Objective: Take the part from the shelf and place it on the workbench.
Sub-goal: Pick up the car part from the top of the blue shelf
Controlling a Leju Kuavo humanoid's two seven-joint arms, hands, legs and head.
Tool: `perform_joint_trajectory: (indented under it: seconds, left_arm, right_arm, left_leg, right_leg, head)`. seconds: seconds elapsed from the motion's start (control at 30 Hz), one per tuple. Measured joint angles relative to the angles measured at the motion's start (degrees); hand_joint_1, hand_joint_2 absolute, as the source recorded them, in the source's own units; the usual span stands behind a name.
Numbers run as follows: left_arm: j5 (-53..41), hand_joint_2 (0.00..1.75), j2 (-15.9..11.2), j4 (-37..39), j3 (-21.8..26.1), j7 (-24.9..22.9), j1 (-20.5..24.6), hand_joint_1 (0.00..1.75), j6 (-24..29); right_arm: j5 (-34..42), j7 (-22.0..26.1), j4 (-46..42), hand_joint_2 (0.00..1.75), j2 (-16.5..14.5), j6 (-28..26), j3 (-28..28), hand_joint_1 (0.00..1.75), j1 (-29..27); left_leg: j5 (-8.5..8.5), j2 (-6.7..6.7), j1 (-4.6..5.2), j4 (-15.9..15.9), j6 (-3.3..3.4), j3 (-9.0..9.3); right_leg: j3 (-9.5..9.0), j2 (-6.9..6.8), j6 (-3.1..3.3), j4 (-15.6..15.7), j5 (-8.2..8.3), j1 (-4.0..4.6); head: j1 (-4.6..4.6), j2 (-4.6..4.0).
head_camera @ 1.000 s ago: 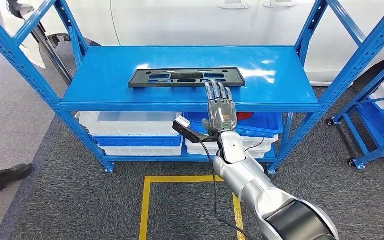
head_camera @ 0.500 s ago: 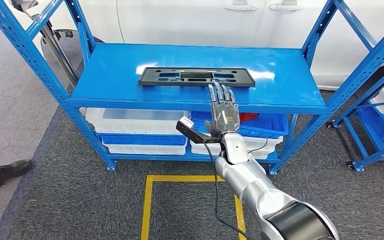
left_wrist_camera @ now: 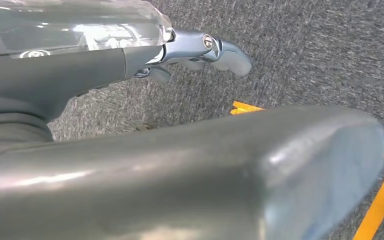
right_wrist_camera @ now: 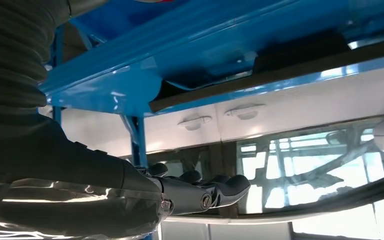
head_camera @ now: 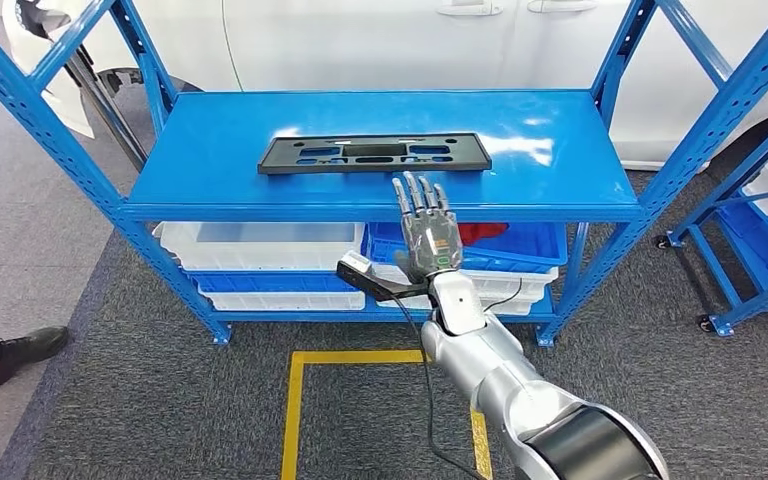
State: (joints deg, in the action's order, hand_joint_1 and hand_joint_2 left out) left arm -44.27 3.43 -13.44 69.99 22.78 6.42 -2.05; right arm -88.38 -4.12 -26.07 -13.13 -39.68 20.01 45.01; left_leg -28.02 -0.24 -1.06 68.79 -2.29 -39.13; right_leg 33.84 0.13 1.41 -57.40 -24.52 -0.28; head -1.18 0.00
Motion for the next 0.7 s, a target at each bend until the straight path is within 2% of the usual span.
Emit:
perform_joint_trajectory:
  seconds: [0.07, 0.1, 0.2, 0.27, 0.3, 0.37, 0.4, 0.43, 0.47, 0.5, 0.57, 0.6, 0.63, 0.7]
  left_arm:
    - [0.1, 0.0, -0.02, 0.0, 0.0, 0.02, 0.15, 0.0, -0.01]
    - [0.15, 0.0, -0.02, 0.0, 0.0, 0.04, 0.22, 0.0, -0.02]
    - [0.35, 0.0, 0.02, 0.0, 0.01, 0.1, 0.13, 0.0, -0.03]
    - [0.43, 0.0, 0.06, 0.0, 0.01, 0.14, 0.1, 0.0, -0.07]
    - [0.44, 0.0, 0.08, 0.0, 0.01, 0.18, 0.14, 0.0, -0.11]
    - [0.45, 0.0, 0.07, 0.0, 0.01, 0.27, 0.16, 0.0, -0.17]
    - [0.44, 0.0, 0.07, 0.0, 0.01, 0.3, 0.15, 0.0, -0.19]
    - [0.43, 0.0, 0.07, 0.0, 0.01, 0.3, 0.14, 0.0, -0.2]
    - [0.4, 0.0, 0.07, 0.0, 0.01, 0.3, 0.13, 0.0, -0.2]
    - [0.37, 0.0, 0.08, 0.0, 0.0, 0.3, 0.15, 0.0, -0.21]
    - [0.25, 0.0, 0.13, 0.0, -0.01, 0.29, 0.22, 0.0, -0.25]
    - [0.14, 0.0, 0.16, 0.0, -0.01, 0.28, 0.28, 0.0, -0.28]
    - [0.04, 0.0, 0.19, 0.0, -0.02, 0.27, 0.34, 0.0, -0.3]
    - [-0.08, 0.0, 0.2, 0.0, -0.02, 0.26, 0.42, 0.0, -0.31]
  right_arm:
    - [-0.77, 0.53, 0.39, 1.75, -1.12, -0.01, 0.67, 0.0, 0.01]
    - [-1.04, 0.64, 0.56, 1.75, -1.65, -0.02, 0.98, 0.0, 0.01]
    - [-1.49, 0.69, 1.08, 1.75, -2.73, -0.03, 1.7, 0.0, 0.02]
    - [-1.52, 0.69, 1.3, 1.75, -3.11, -0.05, 1.97, 0.0, 0.13]
    - [-1.46, 0.69, 1.39, 1.75, -3.19, -0.05, 2.06, 0.0, 0.17]
    - [-1.22, 0.66, 1.68, 1.75, -3.19, -0.06, 2.2, 0.0, 0.08]
    - [-1.07, 0.64, 1.85, 1.75, -3.17, -0.06, 2.26, 0.0, -0.05]
    - [-0.93, 0.62, 2.02, 1.75, -3.15, -0.06, 2.28, 0.0, -0.17]
    - [-0.81, 0.6, 2.14, 1.75, -3.14, -0.06, 2.28, 0.0, -0.23]
    - [-0.74, 0.59, 2.21, 1.75, -3.13, -0.06, 2.28, 0.0, -0.21]
    - [-0.68, 0.58, 2.26, 1.75, -3.13, -0.07, 2.28, 0.0, -0.03]
    - [-0.65, 0.58, 2.26, 1.75, -3.14, -0.07, 2.28, 0.0, 0.04]
    - [-0.61, 0.58, 2.27, 1.75, -3.13, -0.07, 2.28, 0.0, 0.06]
    - [-0.47, 0.54, 2.27, 1.75, -3.12, -0.07, 2.28, 0.0, 0.05]
  left_leg:
    - [2.88, 0.07, 0.03, -8.13, 0.43, 4.11]
    - [3.36, 0.04, 0.14, -10.32, 0.75, 5.19]
    - [3.48, -0.09, 0.35, -11.22, 1.76, 5.5]
    - [3.72, -0.06, 0.12, -11.56, 2.47, 5.61]
    - [3.81, -0.03, 0.0, -11.72, 2.77, 5.67]
    - [3.79, -0.01, 0.02, -11.74, 3.09, 5.65]
    - [3.78, -0.01, 0.03, -11.73, 3.12, 5.64]
    - [3.76, -0.03, 0.04, -11.7, 3.11, 5.66]
    - [3.73, -0.06, 0.04, -11.67, 3.07, 5.7]
    - [3.67, -0.1, 0.04, -11.63, 2.98, 5.78]
    - [3.46, -0.14, 0.14, -11.47, 2.64, 5.91]
    - [3.37, -0.15, 0.21, -11.4, 2.38, 5.89]
    - [3.31, -0.14, 0.28, -11.36, 2.09, 5.84]
    - [3.29, -0.13, 0.25, -11.48, 1.4, 5.83]
  right_leg:
    - [0.0, 0.18, -0.39, -0.29, -0.24, 0.06]
    - [0.05, 0.23, -0.67, -0.4, -0.31, 0.13]
    - [0.16, 0.22, -1.56, -0.4, -0.35, 0.22]
    - [0.78, 0.19, -2.13, -1.96, -1.56, 0.16]
    - [1.88, 0.18, -2.36, -4.47, -3.06, 0.11]
    - [5.63, 0.15, -2.66, -12.5, -6.8, -0.05]
    - [7.42, 0.15, -2.77, -16.08, -7.98, -0.1]
    - [8.37, 0.14, -2.8, -17.79, -8.06, -0.11]
    - [8.18, 0.14, -2.74, -17.12, -7.02, -0.11]
    - [6.78, 0.14, -2.57, -14.0, -5.06, -0.1]
    - [2.68, 0.15, -2.0, -5.35, -1.22, 0.05]
    - [1.31, 0.16, -1.73, -2.34, -0.24, 0.17]
    - [0.65, 0.18, -1.5, -0.79, 0.07, 0.32]
    - [0.67, 0.23, -0.98, -0.41, 0.04, 0.48]
  head:
    - [0.01, 0.0]
    - [0.04, 0.0]
    - [0.07, 0.0]
    - [0.13, 0.0]
    - [0.17, 0.0]
    - [0.26, 0.0]
    - [0.26, 0.0]
    - [0.26, 0.0]
    - [0.26, 0.0]
    - [0.26, 0.0]
    - [0.25, 0.0]
    - [0.25, 0.0]
    - [0.23, 0.0]
    - [0.24, 0.0]
